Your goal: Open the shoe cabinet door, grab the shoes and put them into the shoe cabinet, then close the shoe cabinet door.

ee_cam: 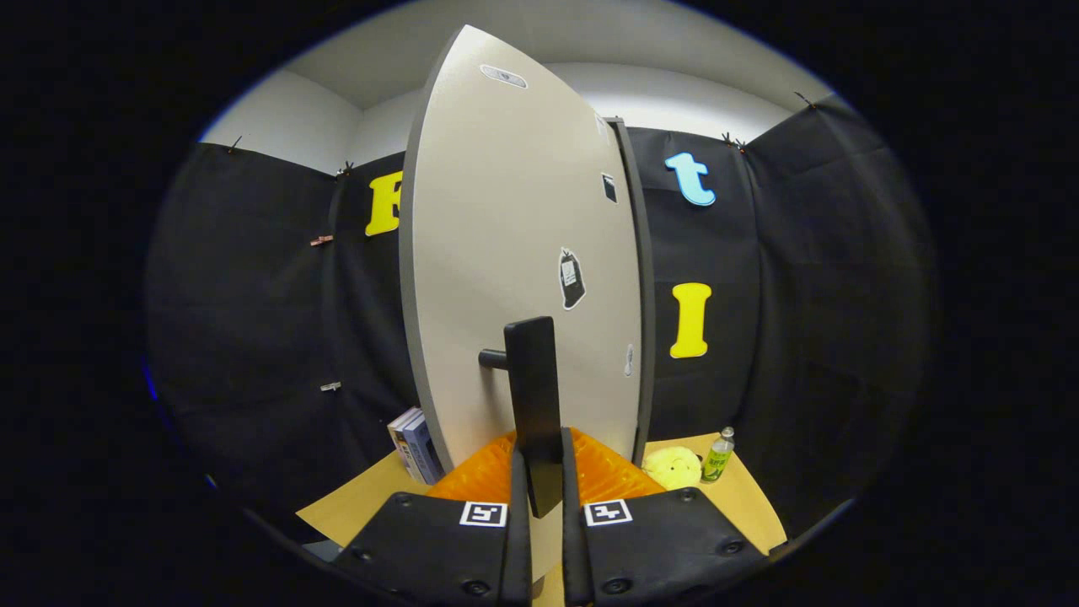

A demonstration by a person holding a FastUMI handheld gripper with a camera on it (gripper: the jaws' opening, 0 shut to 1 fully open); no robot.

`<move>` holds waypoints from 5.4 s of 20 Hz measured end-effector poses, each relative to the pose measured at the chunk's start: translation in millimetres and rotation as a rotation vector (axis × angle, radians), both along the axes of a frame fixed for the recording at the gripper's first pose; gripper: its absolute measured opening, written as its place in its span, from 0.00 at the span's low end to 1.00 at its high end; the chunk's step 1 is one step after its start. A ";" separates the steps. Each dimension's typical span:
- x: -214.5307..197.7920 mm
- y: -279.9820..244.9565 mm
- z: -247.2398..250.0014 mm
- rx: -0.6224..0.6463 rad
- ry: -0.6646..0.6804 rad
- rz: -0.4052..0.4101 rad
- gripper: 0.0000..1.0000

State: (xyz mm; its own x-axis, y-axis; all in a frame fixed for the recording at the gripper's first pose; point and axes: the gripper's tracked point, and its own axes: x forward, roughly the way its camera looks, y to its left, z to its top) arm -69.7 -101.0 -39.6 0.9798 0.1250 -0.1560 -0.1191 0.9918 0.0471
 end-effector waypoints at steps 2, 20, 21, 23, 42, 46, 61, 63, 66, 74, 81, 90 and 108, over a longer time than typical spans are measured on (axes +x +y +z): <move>-7.9 -7.1 1.4 -0.007 0.010 -0.035 0.18; -76.5 -10.1 -5.1 -0.029 -0.013 -0.025 0.17; -73.4 -0.4 -17.6 -0.035 0.017 0.000 0.17; -72.9 19.6 -46.6 -0.044 0.079 0.053 0.17; -19.8 114.3 -381.0 -0.095 0.670 0.050 0.17; -15.1 108.8 -436.0 -0.112 0.763 0.022 0.17; 23.4 103.3 -507.5 -0.181 0.834 0.022 0.18; 30.6 105.1 -510.4 -0.188 0.826 0.029 0.18; 44.6 107.6 -513.4 -0.205 0.790 0.036 0.18; 68.1 105.5 -521.1 -0.271 0.684 0.030 0.14; 80.8 101.1 -524.9 -0.205 0.646 -0.013 0.07; 60.6 96.9 -489.9 -0.233 0.644 0.034 0.05; 9.3 51.5 -224.0 -0.178 0.453 0.166 0.05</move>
State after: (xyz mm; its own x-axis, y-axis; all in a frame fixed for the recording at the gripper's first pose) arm -60.4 -49.5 -263.6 0.7780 0.2065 -0.5934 -0.2826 0.9585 -0.0370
